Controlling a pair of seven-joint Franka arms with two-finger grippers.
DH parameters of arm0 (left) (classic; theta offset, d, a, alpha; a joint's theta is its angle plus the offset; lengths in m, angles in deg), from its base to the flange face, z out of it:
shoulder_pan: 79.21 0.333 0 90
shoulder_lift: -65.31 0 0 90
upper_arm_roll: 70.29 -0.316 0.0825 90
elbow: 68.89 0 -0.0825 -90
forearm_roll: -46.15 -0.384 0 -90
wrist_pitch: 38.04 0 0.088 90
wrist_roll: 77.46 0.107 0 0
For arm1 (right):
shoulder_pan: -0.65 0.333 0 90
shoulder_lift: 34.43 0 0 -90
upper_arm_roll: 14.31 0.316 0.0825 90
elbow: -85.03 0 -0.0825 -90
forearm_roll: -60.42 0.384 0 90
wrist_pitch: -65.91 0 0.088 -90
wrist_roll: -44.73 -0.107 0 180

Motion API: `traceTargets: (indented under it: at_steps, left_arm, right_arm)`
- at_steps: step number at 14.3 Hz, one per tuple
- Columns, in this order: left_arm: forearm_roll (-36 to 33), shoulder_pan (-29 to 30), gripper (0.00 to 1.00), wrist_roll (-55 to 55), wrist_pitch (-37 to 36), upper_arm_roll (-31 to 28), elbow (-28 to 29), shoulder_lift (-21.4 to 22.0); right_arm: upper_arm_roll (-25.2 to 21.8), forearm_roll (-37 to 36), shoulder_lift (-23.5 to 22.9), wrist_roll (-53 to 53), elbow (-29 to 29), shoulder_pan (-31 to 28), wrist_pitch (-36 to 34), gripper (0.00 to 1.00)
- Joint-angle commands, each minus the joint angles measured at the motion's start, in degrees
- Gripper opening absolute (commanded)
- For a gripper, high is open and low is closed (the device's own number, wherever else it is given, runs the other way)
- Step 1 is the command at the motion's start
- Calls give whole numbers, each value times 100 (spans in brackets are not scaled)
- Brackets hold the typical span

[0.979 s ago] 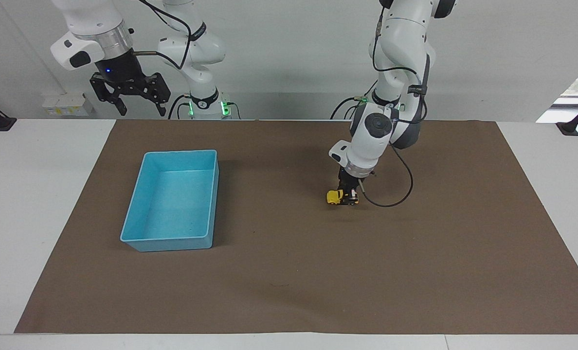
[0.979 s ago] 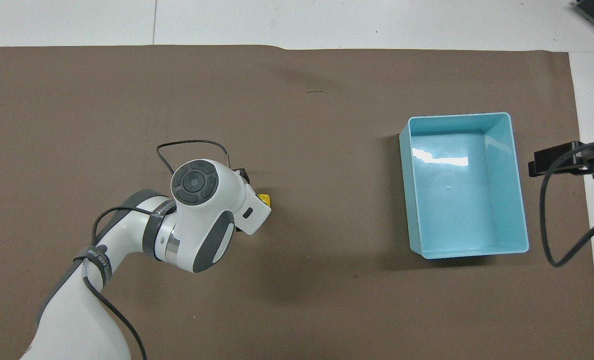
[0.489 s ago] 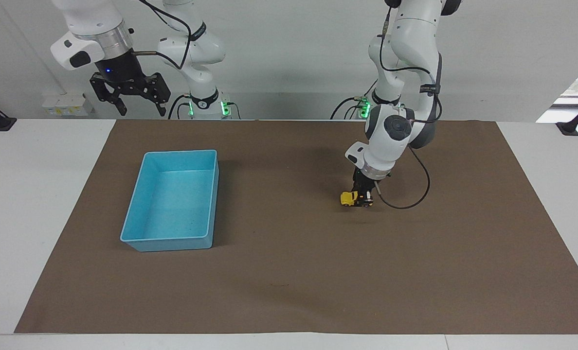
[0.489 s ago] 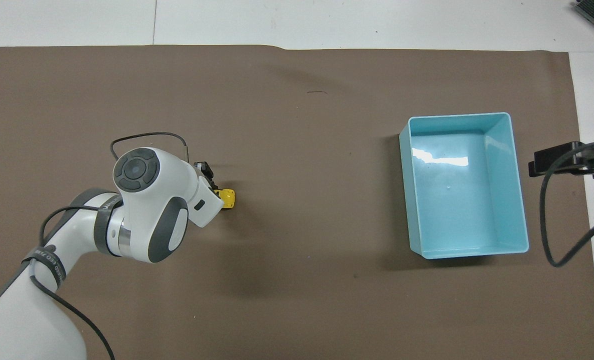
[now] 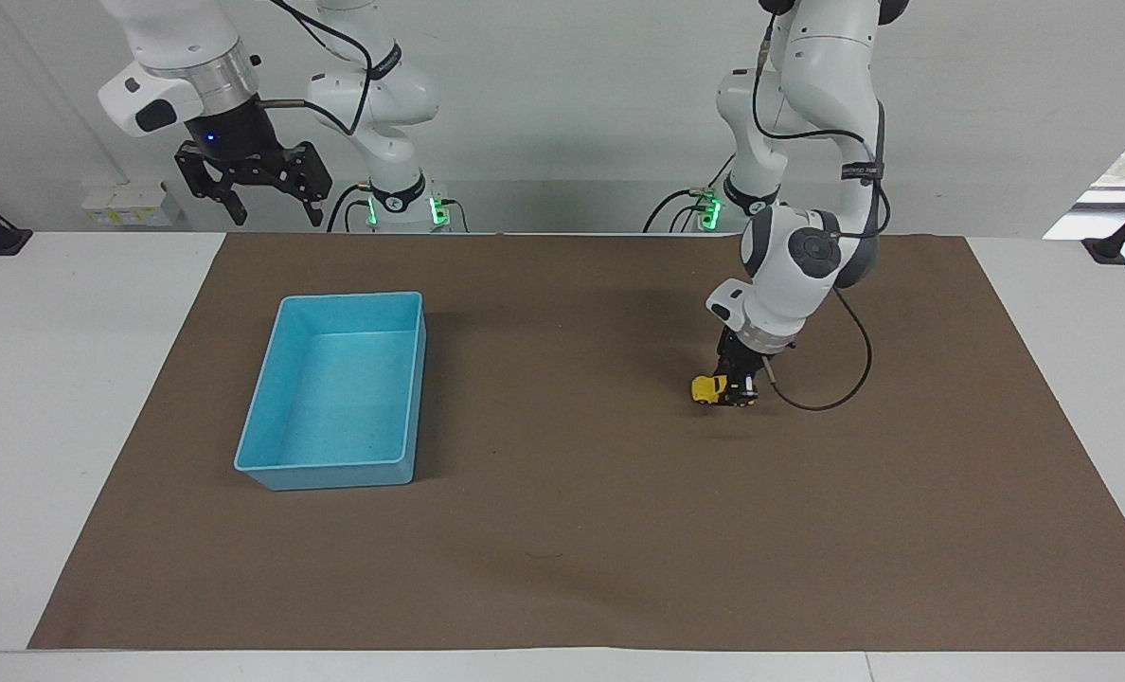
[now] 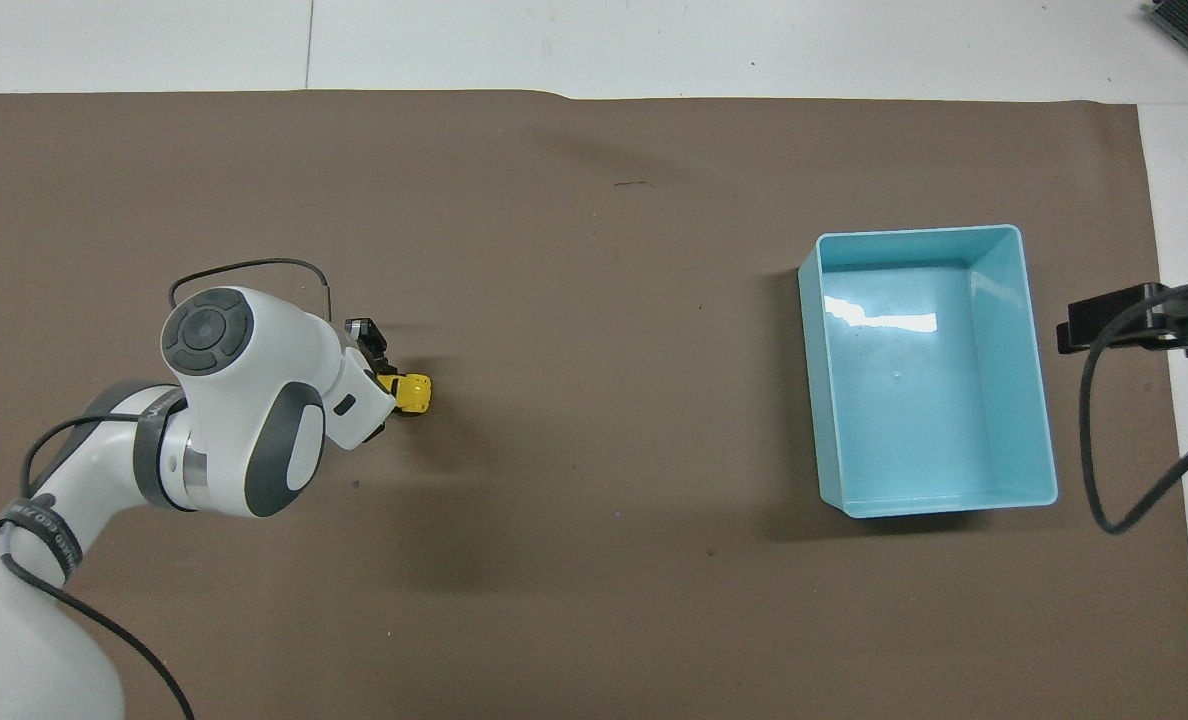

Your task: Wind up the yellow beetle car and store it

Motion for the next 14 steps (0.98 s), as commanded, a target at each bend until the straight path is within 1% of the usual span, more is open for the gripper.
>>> traceTargets:
  at_steps: [1,3,4,5,6,7,9,10,12,14]
  left_arm:
    - [17,222,0,352,179,3,221,-189]
    - [17,267,0,449,162,3,212,-189]
    - [17,206,21,328,144,11,143,-180]
    - [17,57,98,309,-56,12,29,-128]
    - [17,-5,100,327,-337,-15,-164,-110]
    - [17,55,100,344,-714,-32,-348,-31]
    - [8,195,100,335,-1225,-50,-735,110]
    - [8,266,100,309,-1358,-59,-859,136]
    - [-9,415,100,21,-1377,-67,-947,276]
    - [-438,425,100,-522,-1385,-155,-1087,294]
  right_arm:
    - [3,94,54,-67,-17,-39,0,100]
    - [3,94,54,-67,-35,-39,0,100]
    - [12,94,54,-67,-35,-39,0,100]
    - [3,94,54,-67,-35,-39,0,100]
    - [3,94,54,-67,-35,-39,0,100]
    - [3,94,54,-67,-35,-39,0,100]
    - [3,94,54,-67,-35,-39,0,100]
    - [3,94,54,-67,-35,-39,0,100]
    - [3,94,54,-67,-35,-39,0,100]
    - [3,94,54,-76,-35,-39,9,100]
